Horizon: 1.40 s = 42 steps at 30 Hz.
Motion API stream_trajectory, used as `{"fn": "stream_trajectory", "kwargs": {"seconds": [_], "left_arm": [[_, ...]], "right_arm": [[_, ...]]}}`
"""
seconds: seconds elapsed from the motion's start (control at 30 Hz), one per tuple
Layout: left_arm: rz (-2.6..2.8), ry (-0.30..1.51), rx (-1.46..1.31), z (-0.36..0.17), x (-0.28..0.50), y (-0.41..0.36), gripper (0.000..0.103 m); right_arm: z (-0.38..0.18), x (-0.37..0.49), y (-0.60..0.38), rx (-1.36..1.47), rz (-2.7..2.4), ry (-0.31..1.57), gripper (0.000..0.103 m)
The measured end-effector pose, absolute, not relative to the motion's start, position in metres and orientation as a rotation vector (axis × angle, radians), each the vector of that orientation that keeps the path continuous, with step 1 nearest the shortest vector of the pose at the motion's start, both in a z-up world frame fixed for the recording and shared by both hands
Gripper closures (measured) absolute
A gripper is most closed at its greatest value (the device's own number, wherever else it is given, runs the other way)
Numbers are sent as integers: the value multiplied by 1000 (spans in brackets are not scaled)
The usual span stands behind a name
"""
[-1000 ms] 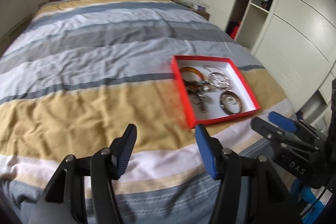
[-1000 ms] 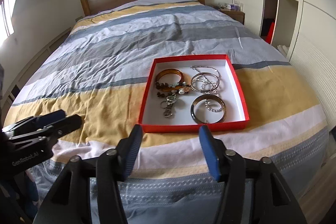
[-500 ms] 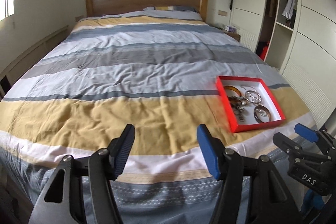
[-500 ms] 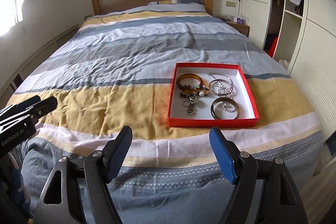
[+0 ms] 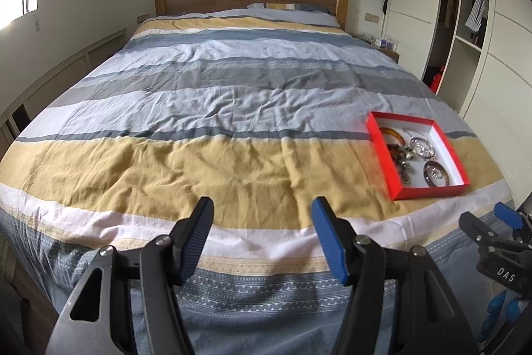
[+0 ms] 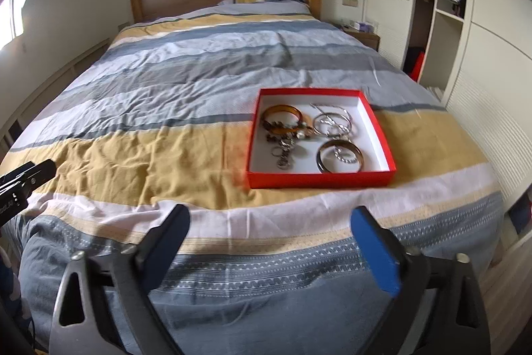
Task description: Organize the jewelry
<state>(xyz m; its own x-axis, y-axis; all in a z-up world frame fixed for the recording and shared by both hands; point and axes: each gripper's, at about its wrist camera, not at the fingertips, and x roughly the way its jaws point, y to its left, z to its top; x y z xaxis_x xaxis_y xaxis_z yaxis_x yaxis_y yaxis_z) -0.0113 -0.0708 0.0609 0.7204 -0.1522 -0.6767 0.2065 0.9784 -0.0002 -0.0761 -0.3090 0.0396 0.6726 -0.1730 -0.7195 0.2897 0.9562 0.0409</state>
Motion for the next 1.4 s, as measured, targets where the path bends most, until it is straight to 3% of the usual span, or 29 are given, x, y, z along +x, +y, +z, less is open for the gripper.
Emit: {"fn": "stream_trajectory", "kwargs": {"seconds": [0.5,1.4], "left_arm": [[-187,811,85,33,5,-67,44],[-200,833,84,23,9,-64,44]], "right_arm": [[10,-65,-321,191,-269,842,1],[7,-63,-318,163,-278,857,1]]}}
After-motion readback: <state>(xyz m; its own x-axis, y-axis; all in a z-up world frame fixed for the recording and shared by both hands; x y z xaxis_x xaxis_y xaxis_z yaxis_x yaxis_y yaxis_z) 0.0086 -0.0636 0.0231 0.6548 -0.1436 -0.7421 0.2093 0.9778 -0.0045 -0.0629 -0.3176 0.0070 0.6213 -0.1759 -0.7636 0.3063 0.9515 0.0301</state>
